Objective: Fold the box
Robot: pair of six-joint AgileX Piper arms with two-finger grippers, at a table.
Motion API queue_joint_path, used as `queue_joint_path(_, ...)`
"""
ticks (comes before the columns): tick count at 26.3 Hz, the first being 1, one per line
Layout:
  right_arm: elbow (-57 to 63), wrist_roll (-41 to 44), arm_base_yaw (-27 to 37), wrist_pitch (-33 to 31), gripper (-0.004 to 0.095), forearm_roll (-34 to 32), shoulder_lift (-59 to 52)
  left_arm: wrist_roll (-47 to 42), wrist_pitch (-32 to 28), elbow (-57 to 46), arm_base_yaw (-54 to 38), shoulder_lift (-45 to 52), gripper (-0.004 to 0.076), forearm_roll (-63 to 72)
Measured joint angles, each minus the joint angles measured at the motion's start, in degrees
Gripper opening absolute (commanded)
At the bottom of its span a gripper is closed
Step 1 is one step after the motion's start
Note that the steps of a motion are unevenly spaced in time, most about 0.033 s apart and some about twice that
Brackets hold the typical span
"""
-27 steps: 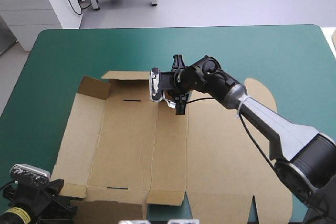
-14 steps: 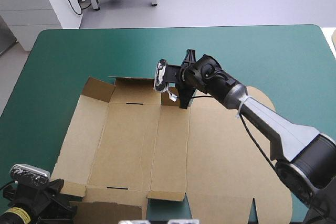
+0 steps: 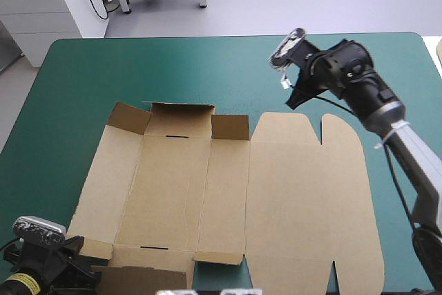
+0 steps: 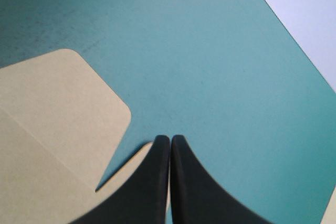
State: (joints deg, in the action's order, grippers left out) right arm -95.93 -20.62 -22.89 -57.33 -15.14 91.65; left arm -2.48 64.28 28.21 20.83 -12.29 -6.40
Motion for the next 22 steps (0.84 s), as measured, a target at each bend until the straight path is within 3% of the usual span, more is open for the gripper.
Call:
queue_joint_path(5,0.47,1.75,9.18,-5.91,-0.0015,8.13,-6.89,-0.05,0.02,0.00,0.00,0.00,-0.0008,-0.07)
queue_joint_path(10,9.60,3.40,16.60,-6.63,-0.0015,13.37,-16.71,-0.05,0.02,0.00,0.00,0.00,-0.0008,-0.24)
queue_joint_path(17,30.68,9.61,19.64,-2.09,-0.0016,15.59,-31.17,-0.42,-0.21,0.00,0.00,0.00,-0.0008,-0.18)
queue_joint_path(19,38.53,13.31,19.70,1.93,-0.0016,16.23,-36.48,-2.49,-0.21,0.07,0.00,-0.17,-0.0008,-0.18)
queue_joint_path(22,45.11,15.81,19.80,3.07,-0.0016,16.28,-41.53,-6.18,-0.21,4.50,0.00,-4.48,-0.0008,-0.24)
